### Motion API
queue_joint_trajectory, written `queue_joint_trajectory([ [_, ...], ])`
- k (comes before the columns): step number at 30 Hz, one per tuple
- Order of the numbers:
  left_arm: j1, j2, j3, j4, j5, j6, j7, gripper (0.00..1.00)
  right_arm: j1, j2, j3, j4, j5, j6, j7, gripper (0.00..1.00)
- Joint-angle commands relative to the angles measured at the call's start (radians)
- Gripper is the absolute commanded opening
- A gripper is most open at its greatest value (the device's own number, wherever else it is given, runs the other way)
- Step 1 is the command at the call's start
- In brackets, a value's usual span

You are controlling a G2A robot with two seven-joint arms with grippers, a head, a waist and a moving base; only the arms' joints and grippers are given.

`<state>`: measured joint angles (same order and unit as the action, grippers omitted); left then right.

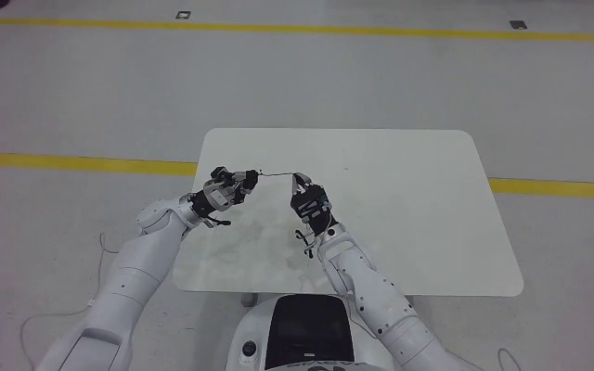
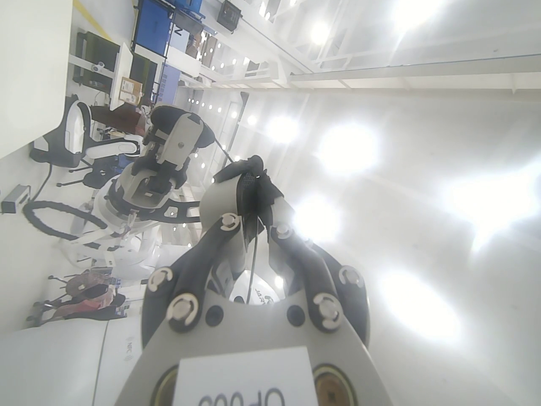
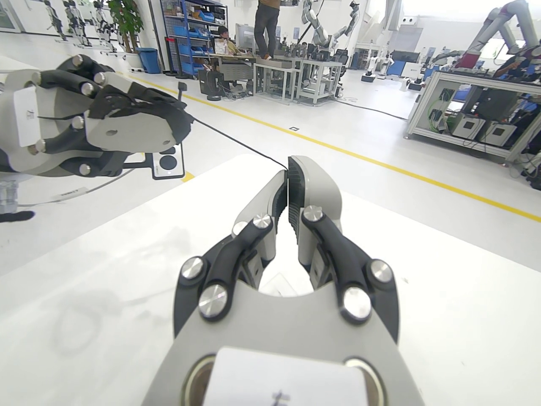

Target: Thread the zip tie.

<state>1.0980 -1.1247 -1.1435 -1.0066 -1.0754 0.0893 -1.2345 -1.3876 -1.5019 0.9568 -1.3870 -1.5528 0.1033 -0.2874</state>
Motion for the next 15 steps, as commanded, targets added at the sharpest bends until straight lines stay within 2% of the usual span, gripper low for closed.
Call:
queue_joint_trajectory([
  [1, 0.000, 0.000, 0.000, 0.000, 0.000, 0.000, 0.000, 0.00, 0.000, 0.000, 0.001, 0.000, 0.001, 0.000, 0.000, 0.00],
  [15, 0.000, 0.000, 0.000, 0.000, 0.000, 0.000, 0.000, 0.00, -0.004, 0.002, 0.015, 0.005, 0.001, -0.001, 0.008, 0.00],
])
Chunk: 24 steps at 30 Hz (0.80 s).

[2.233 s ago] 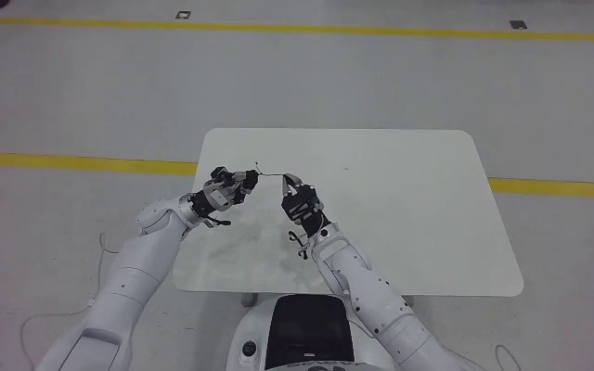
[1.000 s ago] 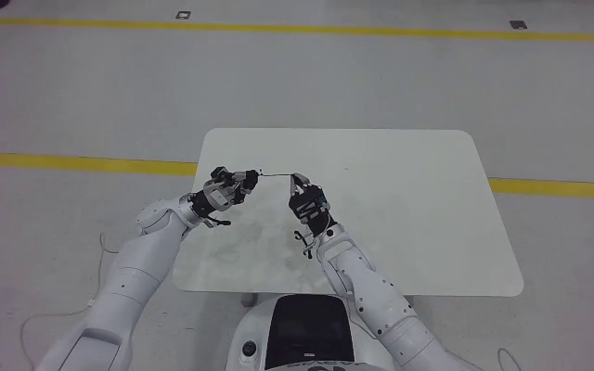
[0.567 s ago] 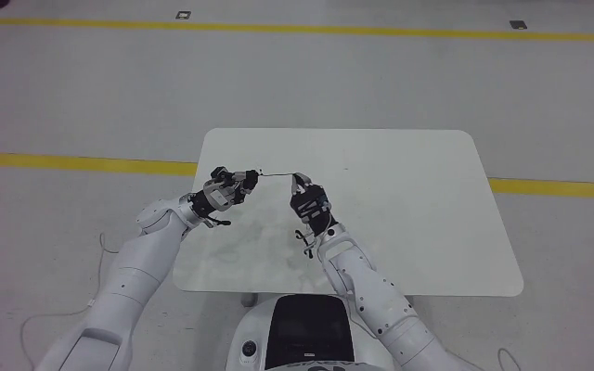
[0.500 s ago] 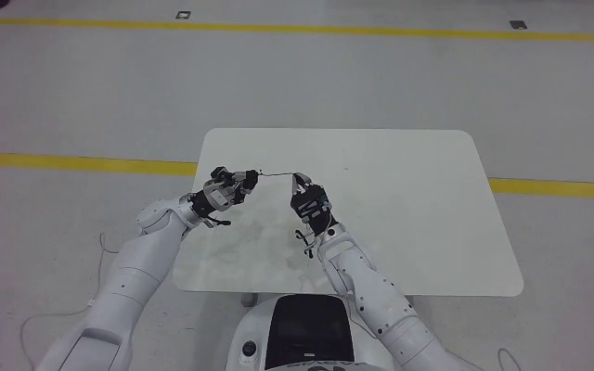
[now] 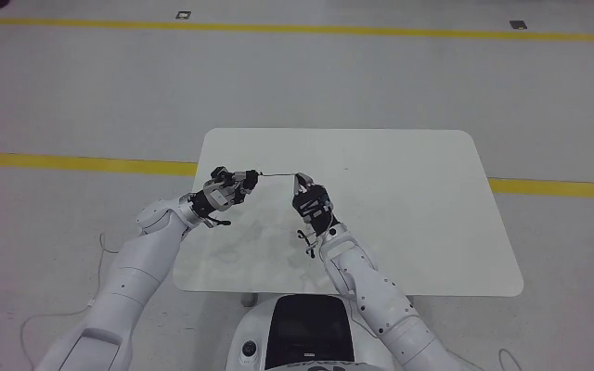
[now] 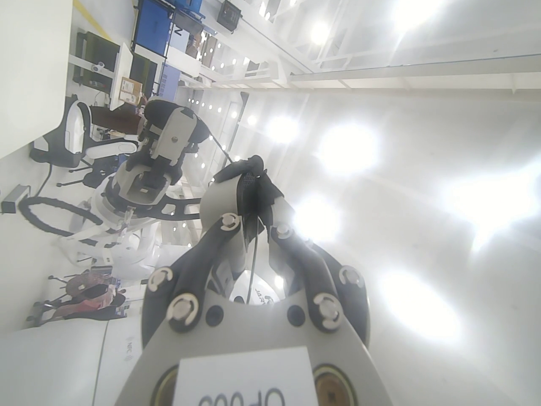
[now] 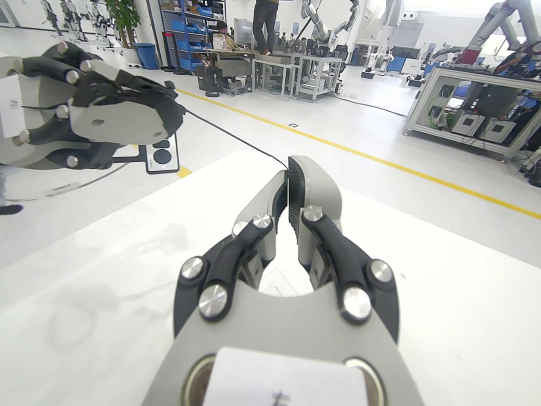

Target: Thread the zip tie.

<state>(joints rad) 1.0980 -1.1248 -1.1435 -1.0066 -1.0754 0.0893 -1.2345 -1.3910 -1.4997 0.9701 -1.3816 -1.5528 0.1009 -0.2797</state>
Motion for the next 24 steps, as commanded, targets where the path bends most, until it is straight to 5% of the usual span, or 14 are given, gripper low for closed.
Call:
queue_joint_trajectory([
  [1, 0.000, 0.000, 0.000, 0.000, 0.000, 0.000, 0.000, 0.00, -0.002, 0.000, 0.004, -0.002, 0.003, 0.002, 0.000, 0.00],
  [19, 0.000, 0.000, 0.000, 0.000, 0.000, 0.000, 0.000, 0.00, -0.018, 0.004, 0.031, -0.004, 0.021, 0.018, 0.013, 0.00],
  [23, 0.000, 0.000, 0.000, 0.000, 0.000, 0.000, 0.000, 0.00, -0.030, 0.007, 0.045, -0.013, 0.032, 0.014, 0.023, 0.46],
  [24, 0.000, 0.000, 0.000, 0.000, 0.000, 0.000, 0.000, 0.00, -0.029, 0.008, 0.046, -0.017, 0.037, -0.010, 0.037, 1.00],
])
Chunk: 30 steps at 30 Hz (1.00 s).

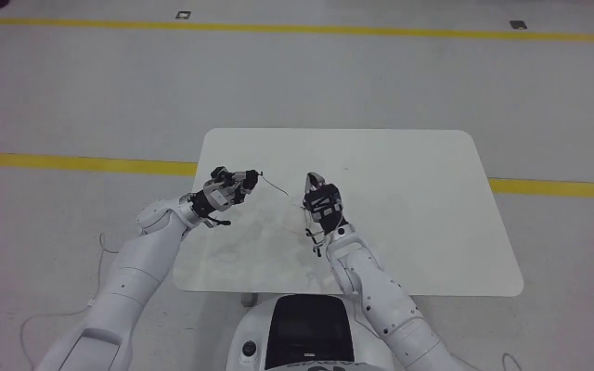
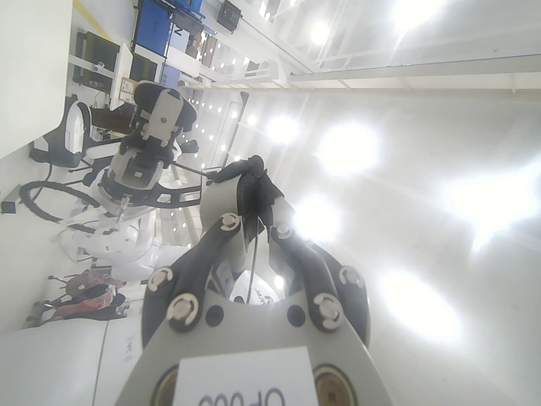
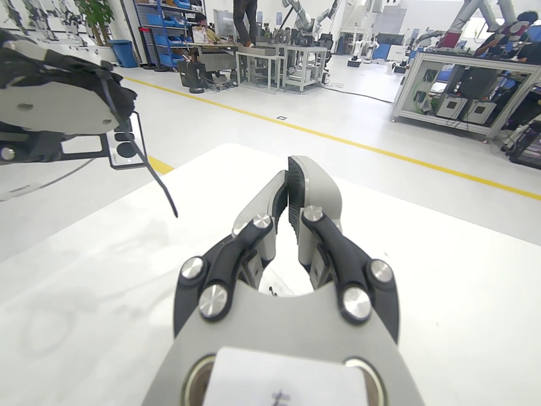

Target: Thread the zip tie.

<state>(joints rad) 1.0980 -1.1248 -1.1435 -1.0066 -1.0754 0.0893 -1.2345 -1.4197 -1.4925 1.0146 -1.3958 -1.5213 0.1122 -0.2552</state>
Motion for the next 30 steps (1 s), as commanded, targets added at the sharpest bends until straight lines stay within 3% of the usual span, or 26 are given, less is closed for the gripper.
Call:
queue_joint_trajectory([
  [1, 0.000, 0.000, 0.000, 0.000, 0.000, 0.000, 0.000, 0.00, 0.000, 0.003, 0.007, -0.008, 0.004, -0.035, 0.022, 1.00],
  [13, 0.003, 0.000, 0.001, -0.005, 0.002, -0.002, 0.013, 0.00, -0.001, 0.003, 0.008, -0.008, 0.007, -0.036, 0.022, 1.00],
  [16, 0.013, 0.006, -0.016, -0.025, 0.016, -0.018, 0.041, 0.00, -0.011, 0.010, 0.046, -0.019, 0.052, -0.068, 0.024, 1.00],
  [25, 0.042, 0.027, -0.079, -0.058, 0.022, -0.027, 0.032, 0.00, -0.055, 0.032, 0.154, -0.077, 0.191, -0.202, 0.040, 1.00],
  [30, 0.044, 0.028, -0.081, -0.061, 0.023, -0.027, 0.033, 0.00, -0.055, 0.032, 0.154, -0.077, 0.191, -0.202, 0.040, 1.00],
])
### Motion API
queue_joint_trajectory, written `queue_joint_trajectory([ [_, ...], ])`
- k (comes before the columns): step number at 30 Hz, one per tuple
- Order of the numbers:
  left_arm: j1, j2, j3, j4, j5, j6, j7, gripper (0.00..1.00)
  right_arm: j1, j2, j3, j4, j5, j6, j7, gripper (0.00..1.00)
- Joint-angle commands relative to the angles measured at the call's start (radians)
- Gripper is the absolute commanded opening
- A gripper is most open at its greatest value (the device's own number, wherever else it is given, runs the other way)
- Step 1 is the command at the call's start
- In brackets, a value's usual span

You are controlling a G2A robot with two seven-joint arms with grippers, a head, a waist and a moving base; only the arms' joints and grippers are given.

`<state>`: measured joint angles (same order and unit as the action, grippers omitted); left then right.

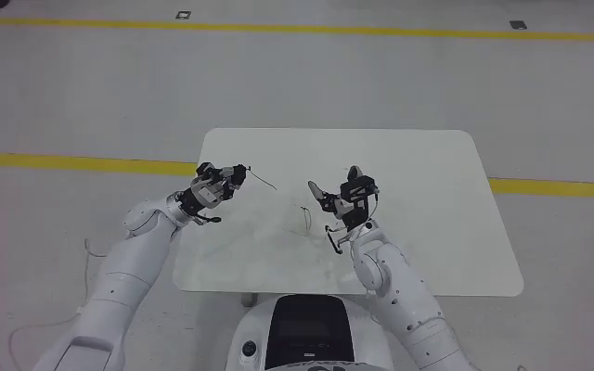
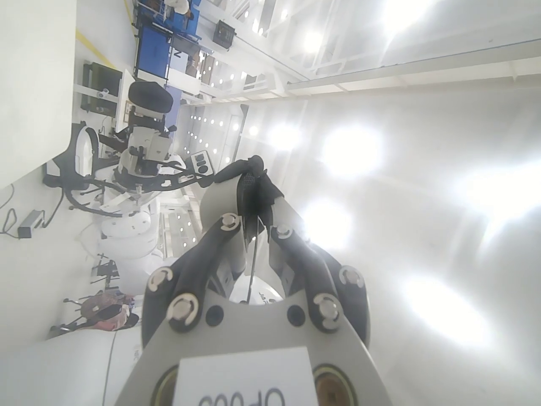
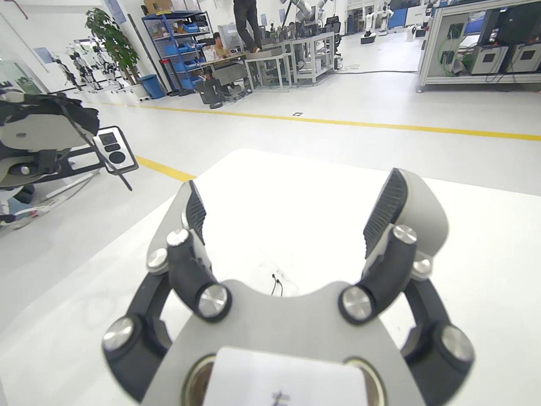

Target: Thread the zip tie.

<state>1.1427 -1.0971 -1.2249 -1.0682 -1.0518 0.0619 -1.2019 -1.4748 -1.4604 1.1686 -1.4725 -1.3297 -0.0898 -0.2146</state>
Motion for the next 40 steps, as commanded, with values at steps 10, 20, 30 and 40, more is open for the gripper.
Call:
queue_joint_trajectory([
  [10, 0.018, 0.004, -0.019, -0.026, -0.011, -0.007, 0.039, 0.00, -0.014, 0.005, 0.024, -0.011, 0.043, -0.027, -0.002, 1.00],
  [20, 0.026, 0.006, -0.030, -0.046, -0.020, -0.025, 0.041, 0.00, -0.042, 0.016, 0.066, -0.033, 0.119, -0.077, -0.028, 1.00],
  [30, 0.026, 0.006, -0.029, -0.047, -0.019, -0.025, 0.040, 0.00, -0.042, 0.016, 0.066, -0.033, 0.119, -0.077, -0.028, 1.00],
  [40, 0.026, 0.006, -0.029, -0.047, -0.019, -0.025, 0.040, 0.00, -0.042, 0.016, 0.066, -0.033, 0.119, -0.077, -0.028, 1.00],
])
